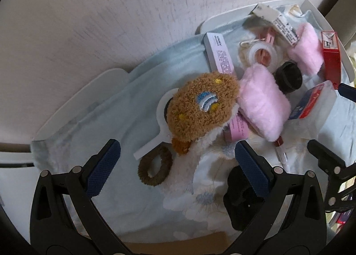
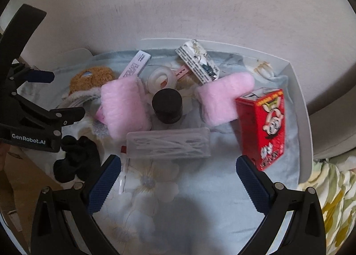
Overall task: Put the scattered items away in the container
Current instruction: 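Grasp the brown plush toy with the left tool while the right tool grasps the clear plastic case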
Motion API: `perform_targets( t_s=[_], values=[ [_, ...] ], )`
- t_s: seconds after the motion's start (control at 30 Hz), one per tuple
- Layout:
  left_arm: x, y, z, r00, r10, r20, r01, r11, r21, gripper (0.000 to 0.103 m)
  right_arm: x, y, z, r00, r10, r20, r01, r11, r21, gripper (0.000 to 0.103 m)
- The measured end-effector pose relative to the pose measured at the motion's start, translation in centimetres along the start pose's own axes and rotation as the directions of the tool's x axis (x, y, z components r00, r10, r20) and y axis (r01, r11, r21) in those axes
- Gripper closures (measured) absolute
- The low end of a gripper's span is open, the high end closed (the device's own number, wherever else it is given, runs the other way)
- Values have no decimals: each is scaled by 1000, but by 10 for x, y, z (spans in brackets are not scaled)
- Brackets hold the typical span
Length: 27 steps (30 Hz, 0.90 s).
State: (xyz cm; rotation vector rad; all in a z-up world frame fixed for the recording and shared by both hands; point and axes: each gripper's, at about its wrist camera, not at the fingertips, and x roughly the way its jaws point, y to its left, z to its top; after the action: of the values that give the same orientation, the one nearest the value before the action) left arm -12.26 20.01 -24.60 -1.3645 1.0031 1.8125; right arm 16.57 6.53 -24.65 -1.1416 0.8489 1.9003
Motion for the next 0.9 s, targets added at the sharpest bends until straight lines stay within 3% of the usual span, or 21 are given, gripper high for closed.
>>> perform_targets(
  t_s=[0.17, 0.33, 0.43, 0.5, 0.57, 0.6, 0.63, 0.9],
  values=[
    [9, -1, 2, 1000, -5, 4, 5, 1000, 3, 3, 16, 1, 4, 999, -29, -28, 28, 999, -36, 0],
    [9, -2, 3, 999, -38, 14, 38, 999, 1, 15, 24, -4, 6, 998, -49, -41, 49, 999, 16, 0],
    [5, -2, 3, 998, -55, 27, 55, 998, 1, 28, 24, -11, 5, 999, -14, -42, 16, 998, 55, 0],
    [3, -2, 2, 998, -60, 36, 60, 998, 4, 42, 24, -13, 3, 999, -4, -42, 7, 998, 64, 2],
    [1, -1, 2, 996, -76, 42, 75, 997, 24, 57, 21, -14, 1, 999, 14, -33, -12, 998, 69, 11],
    [1, -2, 1, 994, -99, 45, 94, 991, 90, 64, 19, -13, 1, 999, 20, -28, -19, 998, 64, 14],
    [0, -2, 1, 993, -110, 43, 105, 990, 90, 67, 16, -11, 0, 999, 27, -19, -26, 998, 52, 22],
    [-13, -1, -3, 986, -146, 74, 136, 983, 122, 72, 1, -13, -10, 1000, -11, 17, 9, 994, 110, 25]
  ],
)
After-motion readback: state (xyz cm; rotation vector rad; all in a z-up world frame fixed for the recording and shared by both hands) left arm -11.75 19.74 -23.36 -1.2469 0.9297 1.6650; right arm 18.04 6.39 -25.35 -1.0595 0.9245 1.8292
